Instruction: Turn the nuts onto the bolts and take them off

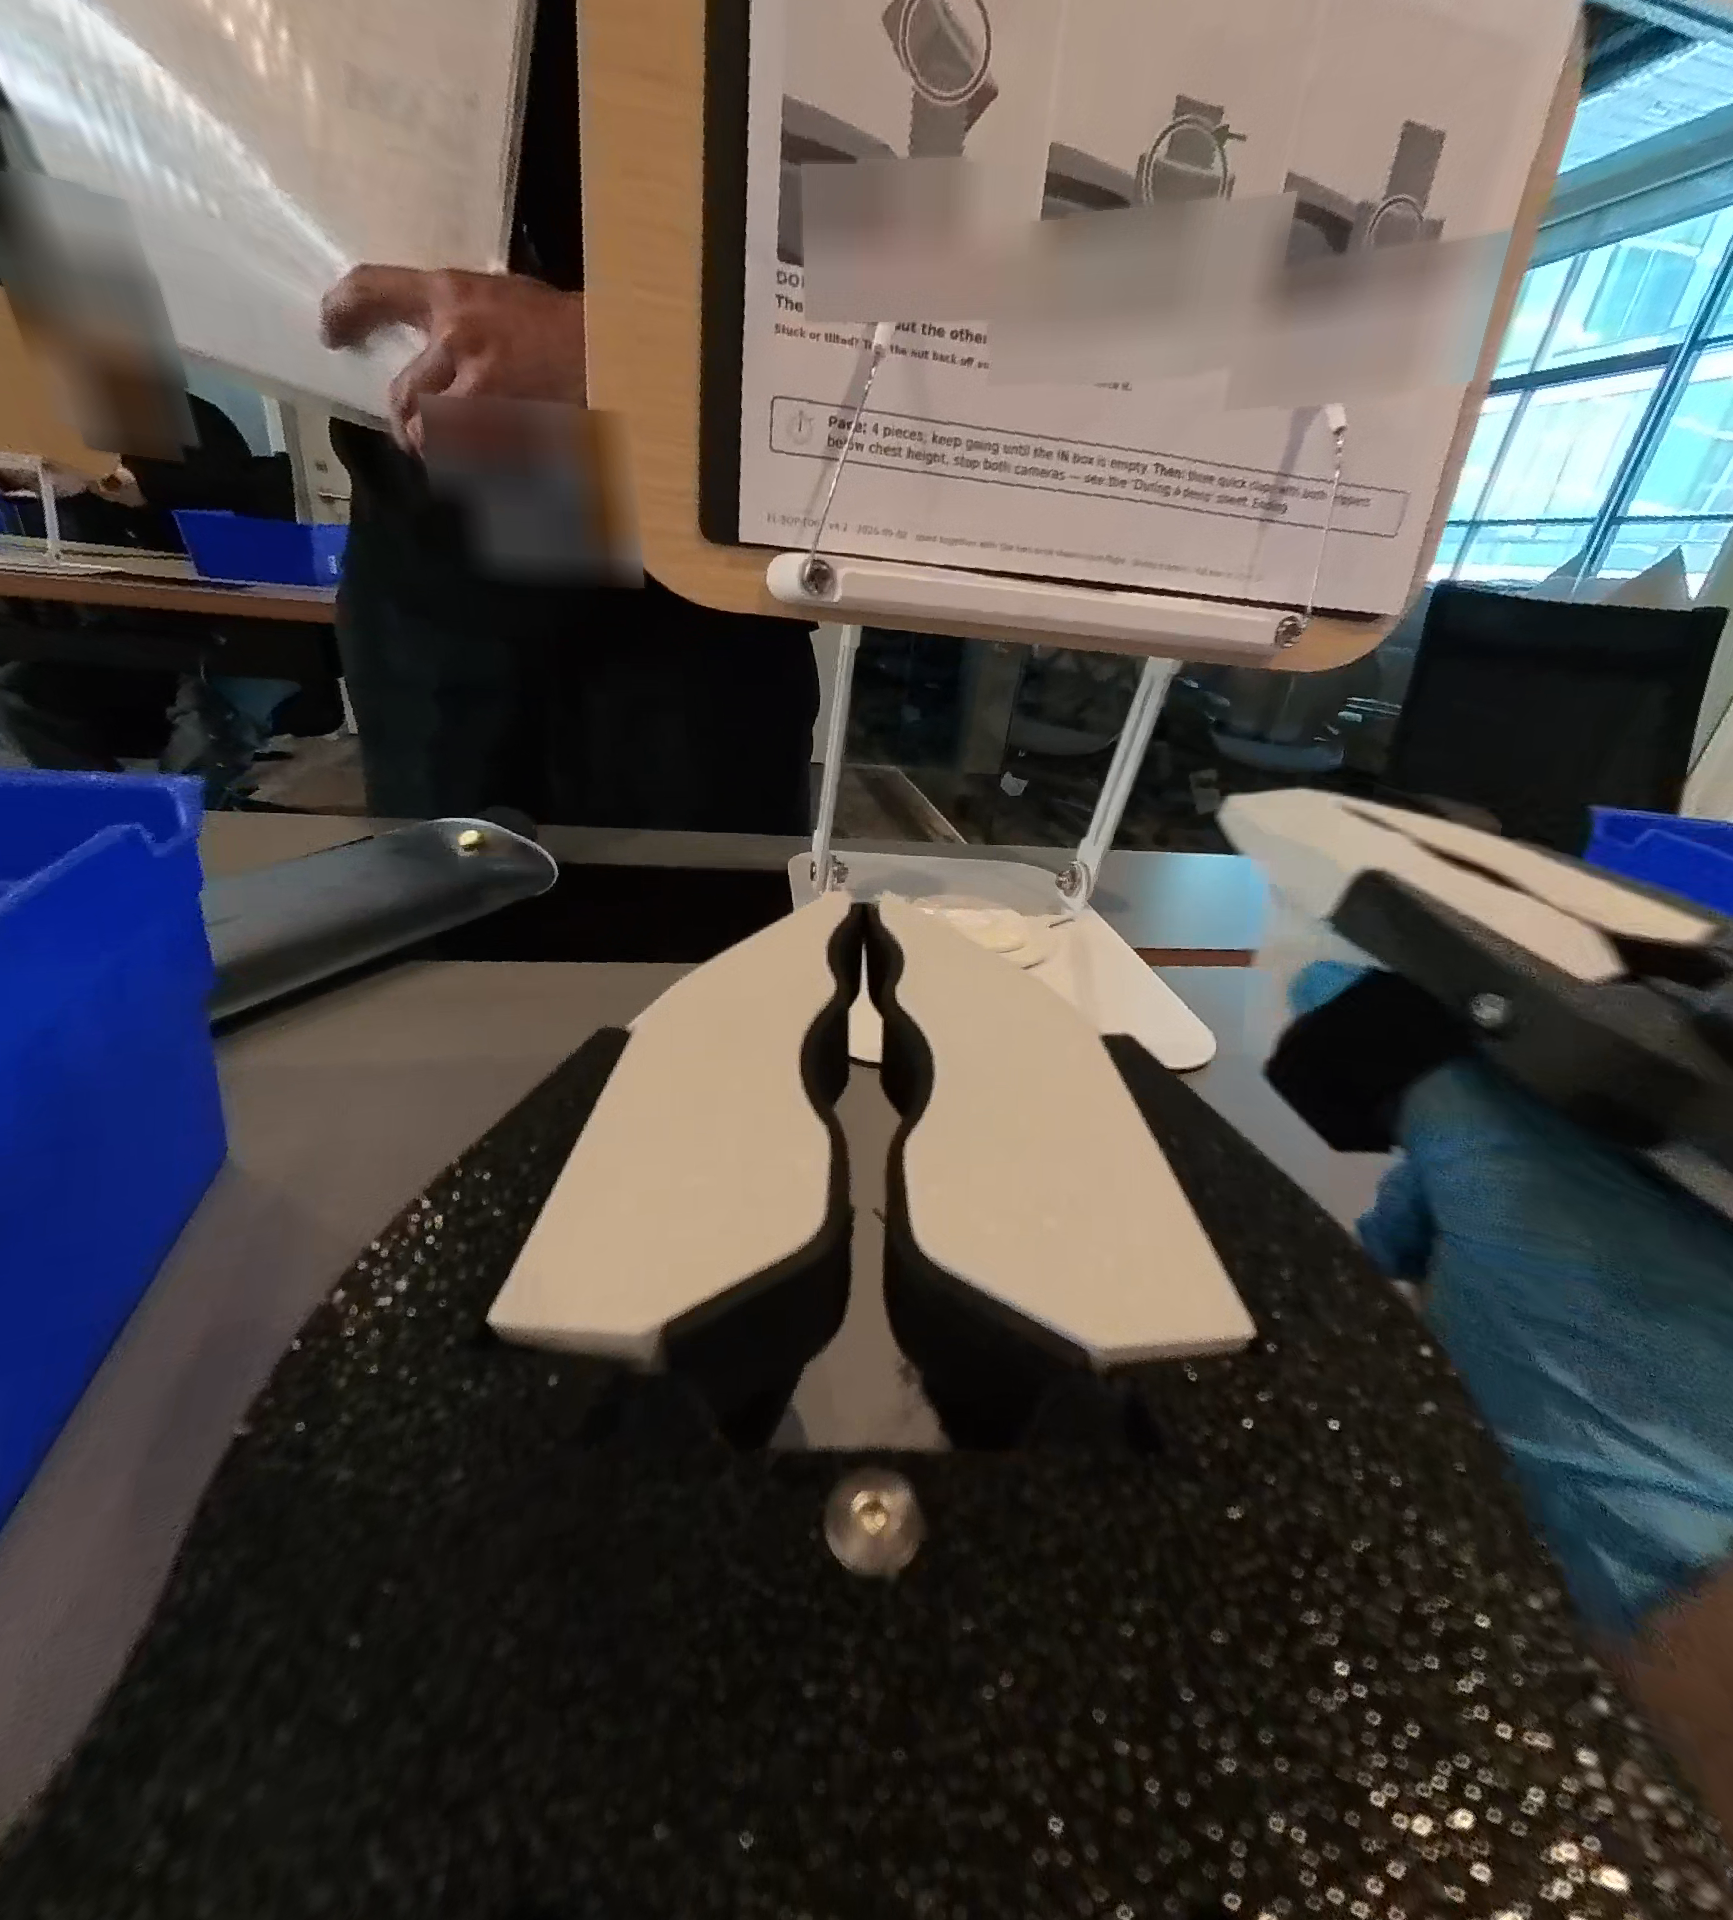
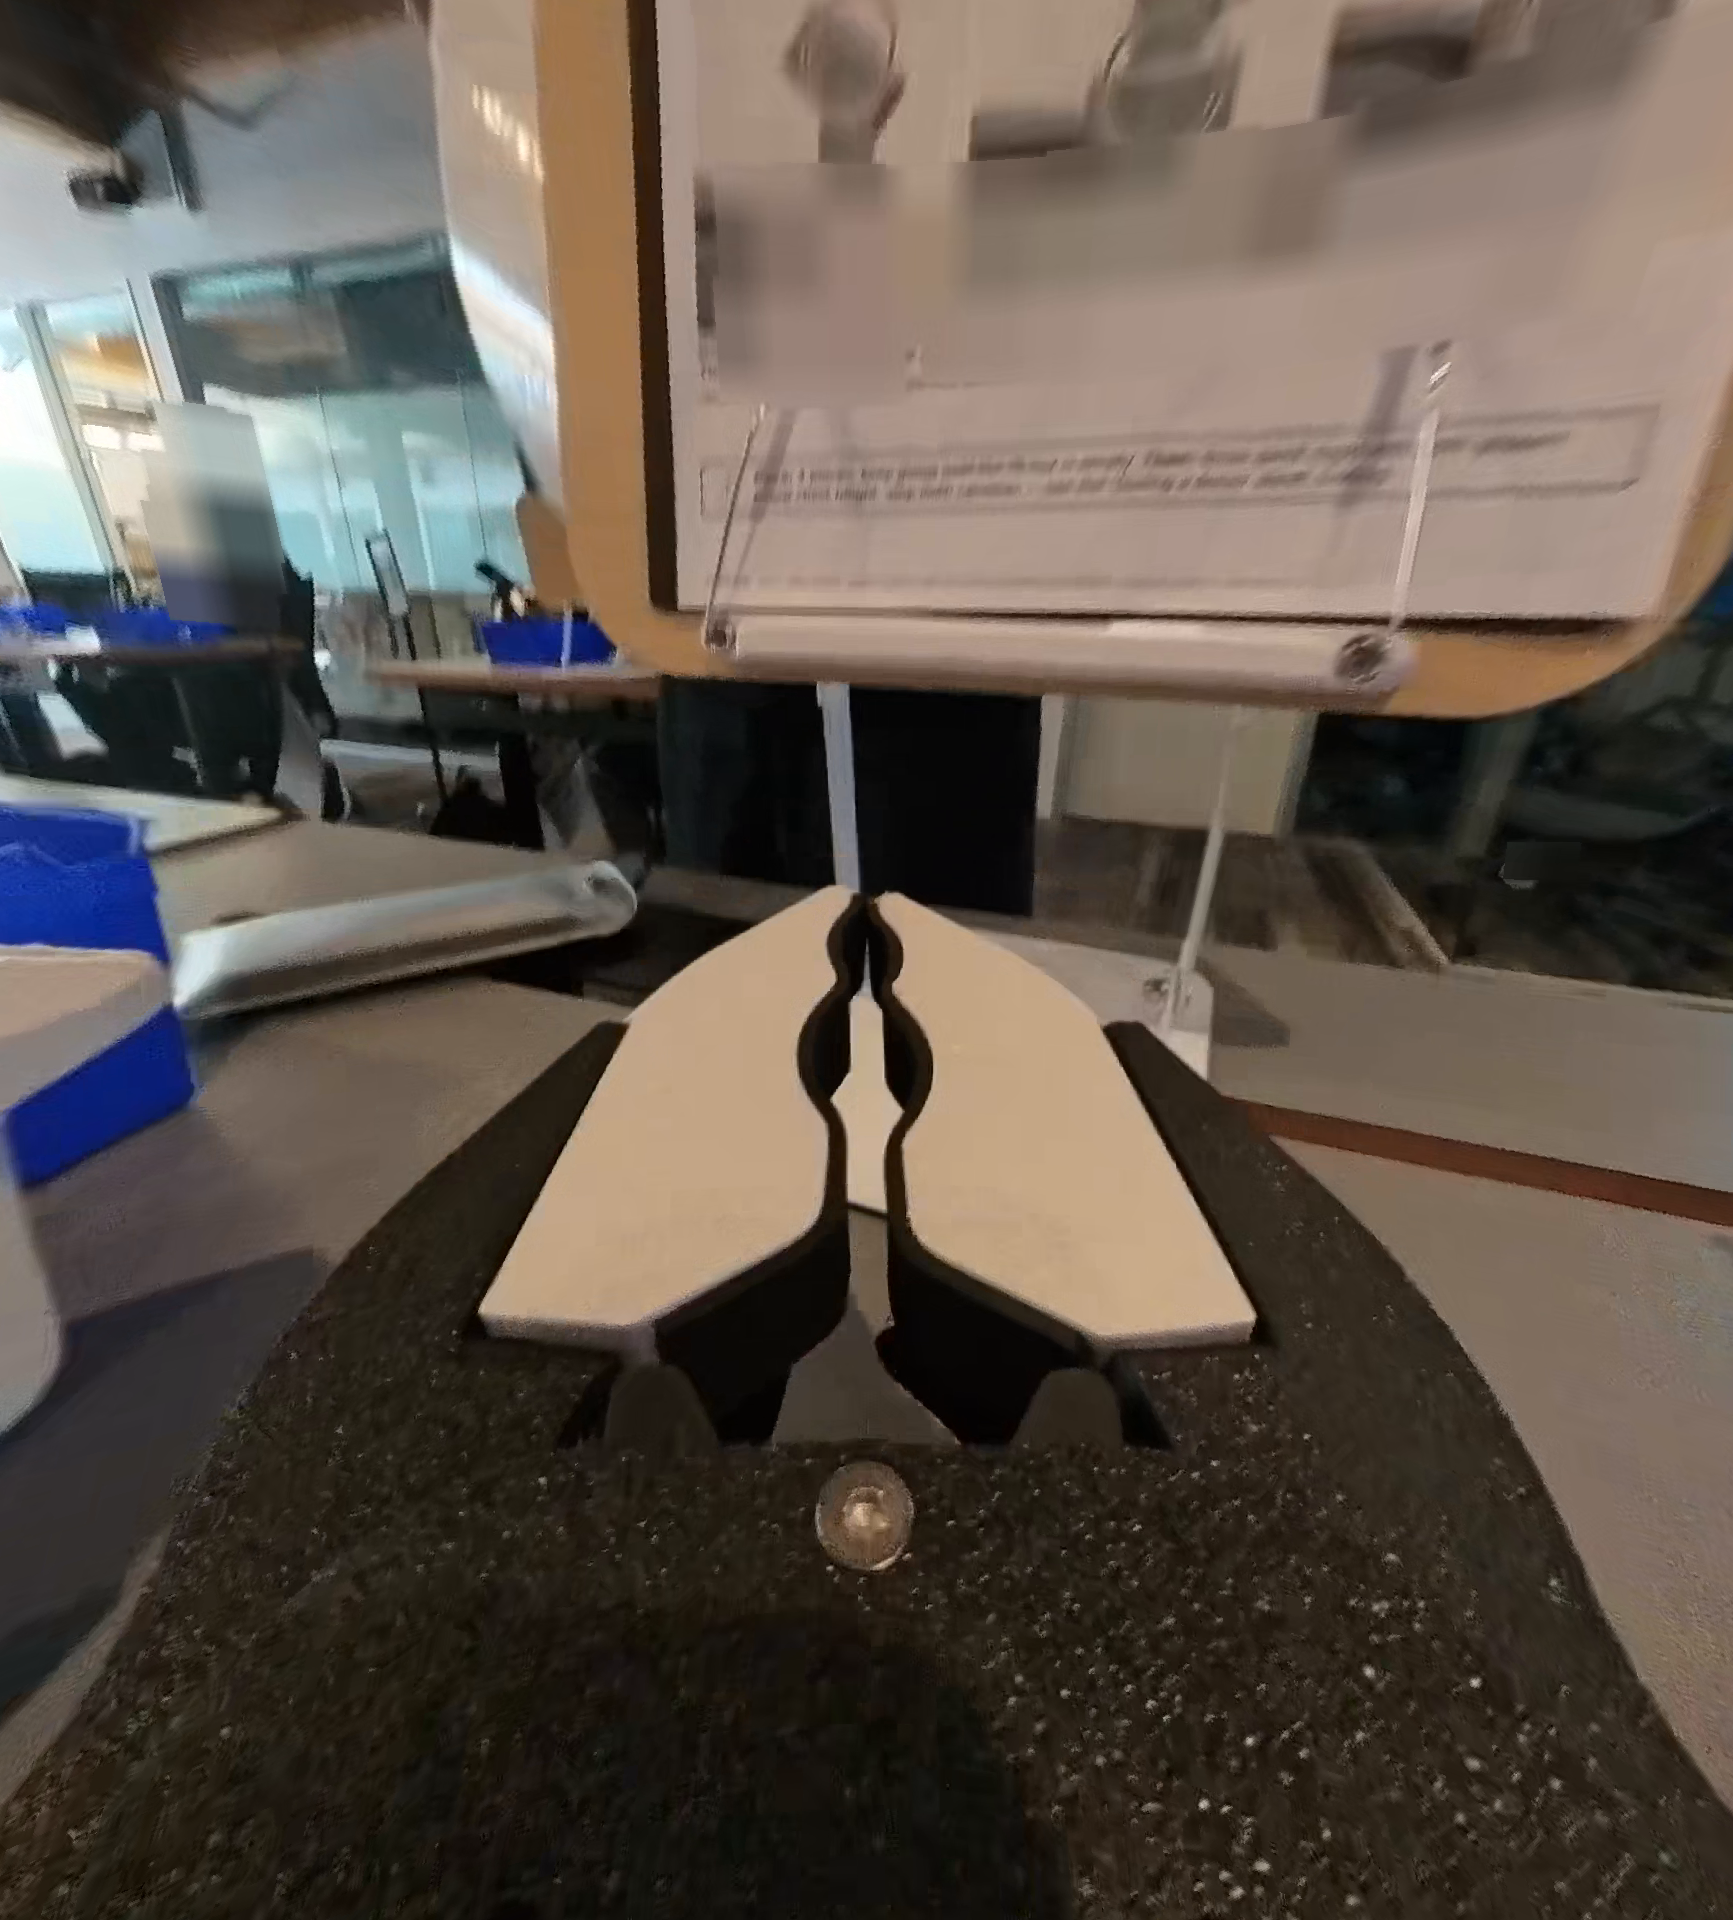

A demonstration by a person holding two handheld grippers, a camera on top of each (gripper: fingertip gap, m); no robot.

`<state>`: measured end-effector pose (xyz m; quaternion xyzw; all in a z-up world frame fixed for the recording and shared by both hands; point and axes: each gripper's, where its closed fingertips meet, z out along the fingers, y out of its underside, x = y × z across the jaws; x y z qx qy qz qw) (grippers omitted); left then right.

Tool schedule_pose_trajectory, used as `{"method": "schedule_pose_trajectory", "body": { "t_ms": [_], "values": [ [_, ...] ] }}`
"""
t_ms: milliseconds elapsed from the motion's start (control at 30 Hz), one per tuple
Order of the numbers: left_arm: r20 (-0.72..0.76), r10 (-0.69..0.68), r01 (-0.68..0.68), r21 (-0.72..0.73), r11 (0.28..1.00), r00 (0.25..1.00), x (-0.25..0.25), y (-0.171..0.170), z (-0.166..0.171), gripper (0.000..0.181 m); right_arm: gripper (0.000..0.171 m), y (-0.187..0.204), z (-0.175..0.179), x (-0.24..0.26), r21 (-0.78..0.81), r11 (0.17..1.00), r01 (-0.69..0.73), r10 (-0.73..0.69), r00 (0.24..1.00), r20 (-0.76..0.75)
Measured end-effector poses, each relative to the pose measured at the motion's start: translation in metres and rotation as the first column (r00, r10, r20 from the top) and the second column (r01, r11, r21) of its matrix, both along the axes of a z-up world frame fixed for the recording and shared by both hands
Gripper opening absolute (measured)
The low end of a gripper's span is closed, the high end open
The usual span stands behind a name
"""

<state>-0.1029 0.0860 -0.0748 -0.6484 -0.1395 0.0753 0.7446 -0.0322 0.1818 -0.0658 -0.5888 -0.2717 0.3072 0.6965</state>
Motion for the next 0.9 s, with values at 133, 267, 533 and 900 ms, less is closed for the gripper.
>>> {"method": "schedule_pose_trajectory", "body": {
  "t_ms": [133,267,533,900],
  "values": [
    [0.024,-0.033,0.033,0.004,0.999,0.999,0.000,0.002,-0.002,0.000,0.000,0.016,-0.008,-0.019,-0.062,0.996,-0.059,0.061,0.998,0.024],
    [-0.020,-0.043,0.043,-0.011,0.999,0.999,0.003,0.009,-0.001,0.000,0.000,0.021,-0.010,-0.025,-0.104,0.989,-0.101,0.103,0.995,0.010],
    [-0.064,-0.013,0.012,-0.016,1.000,0.998,-0.003,0.028,0.001,0.000,0.000,0.016,-0.009,-0.032,-0.099,0.985,-0.142,0.146,0.989,0.028],
    [-0.052,-0.054,0.054,0.002,0.999,0.997,-0.006,0.027,0.009,0.000,0.000,0.012,0.003,-0.024,-0.084,0.983,-0.163,0.166,0.986,0.020]
  ]
}}
